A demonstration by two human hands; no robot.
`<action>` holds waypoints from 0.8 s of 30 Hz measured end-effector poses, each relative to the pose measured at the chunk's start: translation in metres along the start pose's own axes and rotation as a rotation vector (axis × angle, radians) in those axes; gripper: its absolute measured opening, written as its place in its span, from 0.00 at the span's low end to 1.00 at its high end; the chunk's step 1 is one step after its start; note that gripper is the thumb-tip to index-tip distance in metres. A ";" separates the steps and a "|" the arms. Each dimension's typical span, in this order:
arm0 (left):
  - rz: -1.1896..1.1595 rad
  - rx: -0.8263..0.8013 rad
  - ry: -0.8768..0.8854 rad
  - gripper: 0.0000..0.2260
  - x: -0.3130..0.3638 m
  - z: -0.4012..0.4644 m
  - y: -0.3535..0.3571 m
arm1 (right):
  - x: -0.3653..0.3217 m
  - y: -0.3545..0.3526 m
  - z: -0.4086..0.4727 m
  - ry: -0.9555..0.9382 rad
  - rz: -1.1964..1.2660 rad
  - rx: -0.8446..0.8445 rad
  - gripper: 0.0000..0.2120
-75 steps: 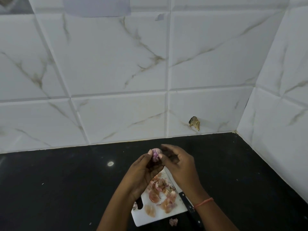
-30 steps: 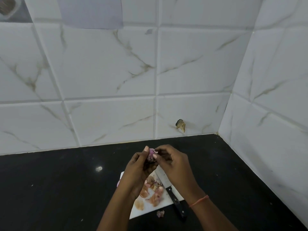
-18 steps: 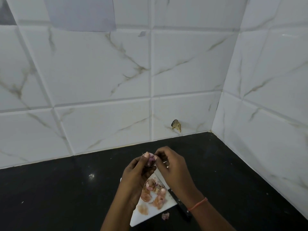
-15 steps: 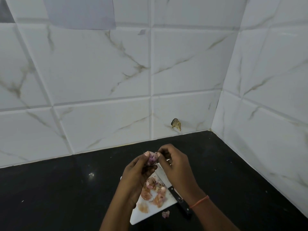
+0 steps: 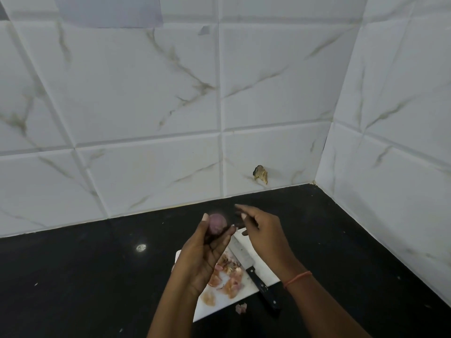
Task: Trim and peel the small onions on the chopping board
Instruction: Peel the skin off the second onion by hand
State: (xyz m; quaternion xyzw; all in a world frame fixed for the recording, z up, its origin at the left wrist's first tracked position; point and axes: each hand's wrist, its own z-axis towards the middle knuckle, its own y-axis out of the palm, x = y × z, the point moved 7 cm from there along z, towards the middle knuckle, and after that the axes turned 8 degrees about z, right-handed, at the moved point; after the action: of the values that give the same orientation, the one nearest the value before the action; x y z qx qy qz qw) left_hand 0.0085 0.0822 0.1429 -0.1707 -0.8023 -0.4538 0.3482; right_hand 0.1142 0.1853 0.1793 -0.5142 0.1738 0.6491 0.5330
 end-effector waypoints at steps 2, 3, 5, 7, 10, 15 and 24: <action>0.002 0.018 -0.006 0.21 -0.003 0.002 -0.002 | -0.007 -0.002 -0.001 -0.055 0.047 0.053 0.10; 0.020 0.033 -0.003 0.22 -0.005 0.004 -0.004 | -0.010 -0.003 -0.002 -0.071 0.086 0.073 0.07; 0.086 0.073 0.009 0.23 -0.008 0.010 -0.008 | -0.014 -0.002 -0.002 -0.054 0.195 0.047 0.05; 0.103 0.099 0.022 0.22 -0.011 0.013 -0.009 | -0.016 0.004 -0.002 -0.011 0.264 -0.023 0.09; 0.048 0.081 0.034 0.20 -0.013 0.015 -0.001 | -0.017 0.008 -0.001 -0.033 0.233 -0.088 0.10; -0.005 0.067 0.037 0.19 -0.012 0.022 0.008 | -0.012 0.003 0.004 -0.062 0.266 -0.091 0.08; 0.009 0.076 0.063 0.18 -0.008 0.029 0.009 | -0.001 0.002 0.013 -0.062 0.253 0.027 0.05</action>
State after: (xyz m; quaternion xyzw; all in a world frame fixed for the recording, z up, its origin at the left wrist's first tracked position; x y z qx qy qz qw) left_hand 0.0073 0.1120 0.1321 -0.1466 -0.8069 -0.4266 0.3813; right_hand 0.1055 0.1945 0.1845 -0.4607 0.2294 0.7243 0.4588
